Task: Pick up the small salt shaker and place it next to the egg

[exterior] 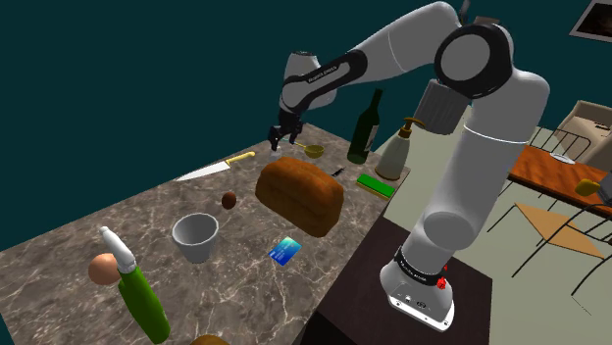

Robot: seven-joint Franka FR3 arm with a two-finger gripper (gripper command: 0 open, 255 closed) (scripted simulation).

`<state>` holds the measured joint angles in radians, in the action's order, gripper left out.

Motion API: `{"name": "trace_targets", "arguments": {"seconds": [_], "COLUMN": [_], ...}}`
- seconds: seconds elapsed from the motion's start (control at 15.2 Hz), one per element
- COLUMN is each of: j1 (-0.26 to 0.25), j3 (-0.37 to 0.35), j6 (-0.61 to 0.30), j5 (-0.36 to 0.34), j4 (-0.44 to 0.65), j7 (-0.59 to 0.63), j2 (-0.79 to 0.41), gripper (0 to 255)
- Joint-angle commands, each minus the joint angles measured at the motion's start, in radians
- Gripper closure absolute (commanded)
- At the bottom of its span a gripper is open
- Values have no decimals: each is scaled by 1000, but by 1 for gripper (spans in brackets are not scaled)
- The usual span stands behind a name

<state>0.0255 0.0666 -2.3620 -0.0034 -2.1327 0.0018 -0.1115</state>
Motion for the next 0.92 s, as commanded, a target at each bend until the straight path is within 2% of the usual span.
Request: {"name": "trace_targets", "arguments": {"seconds": [0.0,0.46,0.86], "j1": [2,5,5], "j3": [0,-2,-2], "j6": [-21,-99,-105], "j5": [14,21,21], "j4": [58,48,47], "j7": [2,-3,-3], "j2": [-65,-132,-138], "gripper": [0,0,0]}}
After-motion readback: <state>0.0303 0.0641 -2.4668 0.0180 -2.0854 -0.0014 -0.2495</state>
